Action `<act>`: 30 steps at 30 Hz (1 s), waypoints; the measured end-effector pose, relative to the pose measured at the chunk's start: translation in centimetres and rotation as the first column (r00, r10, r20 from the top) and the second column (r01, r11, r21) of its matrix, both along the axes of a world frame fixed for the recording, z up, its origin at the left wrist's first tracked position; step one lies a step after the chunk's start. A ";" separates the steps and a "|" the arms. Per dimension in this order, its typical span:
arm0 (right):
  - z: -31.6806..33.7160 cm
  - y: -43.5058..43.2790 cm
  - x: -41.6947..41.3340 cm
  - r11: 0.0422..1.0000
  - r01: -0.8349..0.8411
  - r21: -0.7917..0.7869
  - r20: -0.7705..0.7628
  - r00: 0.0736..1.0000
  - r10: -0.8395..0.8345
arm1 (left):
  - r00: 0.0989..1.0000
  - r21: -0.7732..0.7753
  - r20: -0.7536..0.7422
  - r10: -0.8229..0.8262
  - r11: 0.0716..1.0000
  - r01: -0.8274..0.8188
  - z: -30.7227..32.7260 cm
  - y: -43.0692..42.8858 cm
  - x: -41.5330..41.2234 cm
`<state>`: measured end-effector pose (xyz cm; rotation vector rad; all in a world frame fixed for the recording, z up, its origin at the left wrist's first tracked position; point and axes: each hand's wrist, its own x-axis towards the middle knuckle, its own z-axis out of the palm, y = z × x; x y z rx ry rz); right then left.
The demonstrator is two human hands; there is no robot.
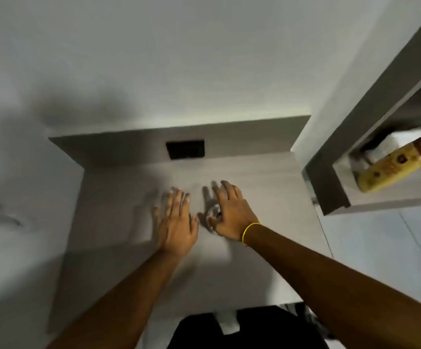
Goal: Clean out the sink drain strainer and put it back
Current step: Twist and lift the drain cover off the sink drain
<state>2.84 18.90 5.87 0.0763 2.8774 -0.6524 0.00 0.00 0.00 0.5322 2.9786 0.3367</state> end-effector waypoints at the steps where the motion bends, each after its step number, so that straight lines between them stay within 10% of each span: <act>1: -1.1 -0.1 0.0 1.000 -0.013 0.012 0.044 0.999 0.012 | 0.997 -0.063 0.078 0.023 0.998 -0.018 -1.4 0.0 0.9; 30: -3.7 0.3 -2.1 0.955 -0.285 0.086 0.232 0.938 0.259 | 0.999 0.031 0.035 0.036 0.999 -0.037 -7.9 0.0 5.1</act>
